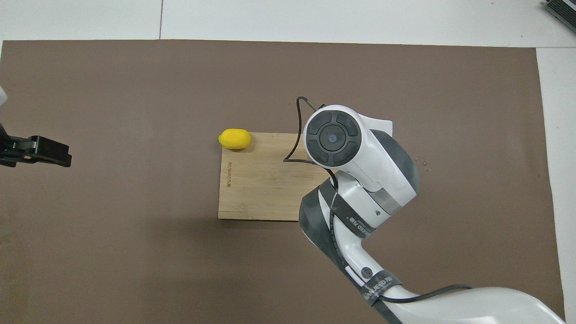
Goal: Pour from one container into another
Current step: 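Hold the glass tilted above the metal cup with the right gripper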
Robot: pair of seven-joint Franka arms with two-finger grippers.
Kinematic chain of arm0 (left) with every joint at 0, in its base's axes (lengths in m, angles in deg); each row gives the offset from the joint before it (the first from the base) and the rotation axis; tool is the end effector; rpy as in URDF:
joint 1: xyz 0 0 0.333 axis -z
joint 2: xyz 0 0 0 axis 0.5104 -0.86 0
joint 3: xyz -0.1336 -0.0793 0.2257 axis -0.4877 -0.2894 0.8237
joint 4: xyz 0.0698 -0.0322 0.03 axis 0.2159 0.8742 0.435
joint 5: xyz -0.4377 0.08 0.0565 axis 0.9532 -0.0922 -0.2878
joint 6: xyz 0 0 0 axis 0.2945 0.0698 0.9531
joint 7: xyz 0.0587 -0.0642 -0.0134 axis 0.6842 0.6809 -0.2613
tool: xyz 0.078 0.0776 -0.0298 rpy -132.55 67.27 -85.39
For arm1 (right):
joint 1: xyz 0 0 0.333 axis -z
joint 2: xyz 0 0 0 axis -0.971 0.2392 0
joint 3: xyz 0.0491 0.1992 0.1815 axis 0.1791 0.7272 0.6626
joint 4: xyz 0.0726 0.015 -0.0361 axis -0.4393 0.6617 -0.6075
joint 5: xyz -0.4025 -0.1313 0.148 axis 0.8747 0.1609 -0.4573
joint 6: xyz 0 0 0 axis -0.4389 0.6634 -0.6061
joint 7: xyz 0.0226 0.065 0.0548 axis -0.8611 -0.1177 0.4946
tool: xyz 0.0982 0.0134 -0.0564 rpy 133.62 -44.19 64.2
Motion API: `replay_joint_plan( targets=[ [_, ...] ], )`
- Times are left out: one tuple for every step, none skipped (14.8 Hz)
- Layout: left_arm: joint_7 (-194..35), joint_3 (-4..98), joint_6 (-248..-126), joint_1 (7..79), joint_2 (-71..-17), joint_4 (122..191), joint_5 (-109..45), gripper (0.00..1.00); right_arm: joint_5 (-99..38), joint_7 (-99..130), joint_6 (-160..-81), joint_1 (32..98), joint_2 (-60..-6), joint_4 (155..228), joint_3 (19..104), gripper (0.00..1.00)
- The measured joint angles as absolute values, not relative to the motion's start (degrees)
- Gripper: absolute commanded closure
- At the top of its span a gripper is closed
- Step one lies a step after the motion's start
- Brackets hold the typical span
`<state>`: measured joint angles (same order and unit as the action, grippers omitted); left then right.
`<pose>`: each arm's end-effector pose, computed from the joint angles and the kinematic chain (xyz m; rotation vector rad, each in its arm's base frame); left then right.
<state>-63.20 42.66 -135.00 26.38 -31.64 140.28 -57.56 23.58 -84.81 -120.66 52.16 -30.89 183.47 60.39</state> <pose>0.5899 -0.0333 0.5756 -3.1278 0.0994 0.0876 0.6185 0.3257 0.3730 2.6961 -1.3271 0.5157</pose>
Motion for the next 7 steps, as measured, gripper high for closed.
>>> replay_joint_plan(
  targets=[
    [-63.2,42.7,-135.0,26.4,-31.6,140.2,-57.3,0.0,24.2,-84.8,-120.7,52.1,-30.9,183.7,60.4,1.0],
    [-63.2,42.7,-135.0,26.2,-31.6,140.1,-57.0,0.0,24.5,-84.8,-120.7,52.1,-30.9,183.9,60.4,1.0],
    [-63.1,42.7,-135.0,26.0,-31.6,140.0,-56.9,0.0,24.7,-84.8,-120.7,52.1,-30.9,183.9,60.4,1.0],
    [-63.0,42.7,-135.0,25.8,-31.6,139.9,-56.8,0.0,24.7,-84.8,-120.8,52.1,-30.9,184.0,60.4,1.0],
    [-62.9,42.7,-135.0,25.7,-31.6,139.9,-56.6,0.0,24.7,-84.8,-120.8,52.0,-30.9,184.0,60.4,1.0],
    [-62.8,42.6,-135.0,25.7,-31.6,139.8,-56.6,0.0,24.7,-84.8,-120.9,52.0,-30.9,184.0,60.4,1.0],
    [-62.8,42.6,-135.0,25.7,-31.6,139.8,-56.5,0.0,24.7,-84.8,-121.2,52.0,-30.9,184.0,60.4,1.0]
  ],
)
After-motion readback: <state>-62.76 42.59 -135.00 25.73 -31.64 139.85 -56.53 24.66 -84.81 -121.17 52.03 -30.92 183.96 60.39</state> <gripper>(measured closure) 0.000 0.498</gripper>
